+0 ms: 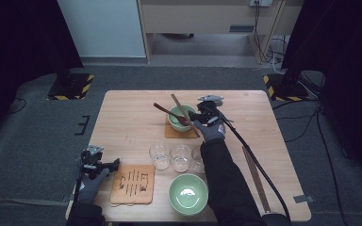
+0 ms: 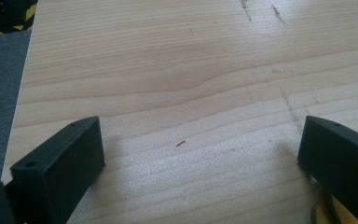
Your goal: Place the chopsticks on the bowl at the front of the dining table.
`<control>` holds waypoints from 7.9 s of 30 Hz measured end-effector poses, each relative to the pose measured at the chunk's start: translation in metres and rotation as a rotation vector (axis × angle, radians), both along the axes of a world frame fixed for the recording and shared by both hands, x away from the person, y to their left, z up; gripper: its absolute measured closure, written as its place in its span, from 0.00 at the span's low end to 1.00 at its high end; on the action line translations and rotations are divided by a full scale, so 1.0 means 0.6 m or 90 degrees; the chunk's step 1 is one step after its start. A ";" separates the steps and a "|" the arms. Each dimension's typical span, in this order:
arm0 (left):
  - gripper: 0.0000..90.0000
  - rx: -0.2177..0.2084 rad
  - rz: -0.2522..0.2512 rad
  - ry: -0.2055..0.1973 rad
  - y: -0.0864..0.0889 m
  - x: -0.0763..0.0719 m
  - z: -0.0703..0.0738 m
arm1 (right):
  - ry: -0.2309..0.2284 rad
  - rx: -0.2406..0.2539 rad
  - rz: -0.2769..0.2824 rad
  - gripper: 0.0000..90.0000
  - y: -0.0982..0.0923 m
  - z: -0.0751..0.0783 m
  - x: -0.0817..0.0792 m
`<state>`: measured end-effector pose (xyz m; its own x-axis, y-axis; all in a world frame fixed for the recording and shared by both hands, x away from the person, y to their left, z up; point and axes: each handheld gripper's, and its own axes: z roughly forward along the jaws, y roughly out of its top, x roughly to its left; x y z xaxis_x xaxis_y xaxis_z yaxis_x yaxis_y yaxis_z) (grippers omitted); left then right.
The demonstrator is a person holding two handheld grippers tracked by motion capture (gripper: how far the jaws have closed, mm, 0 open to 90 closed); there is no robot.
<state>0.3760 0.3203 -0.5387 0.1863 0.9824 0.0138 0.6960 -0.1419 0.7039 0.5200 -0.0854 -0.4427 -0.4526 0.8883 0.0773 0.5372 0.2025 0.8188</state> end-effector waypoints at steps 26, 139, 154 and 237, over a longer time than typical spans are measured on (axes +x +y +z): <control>0.00 0.000 0.000 0.000 0.000 0.000 0.000 | 0.049 -0.077 0.034 0.41 -0.021 -0.047 -0.021; 0.00 0.000 0.000 0.000 0.000 0.000 0.000 | 0.058 -0.124 0.054 0.11 0.041 -0.028 -0.037; 0.00 0.000 0.000 0.000 0.000 0.000 0.000 | 0.055 -0.141 0.060 0.12 0.040 -0.031 -0.034; 0.00 0.000 0.000 0.000 0.000 0.000 0.000 | 0.010 -0.147 0.088 0.10 0.013 -0.017 -0.024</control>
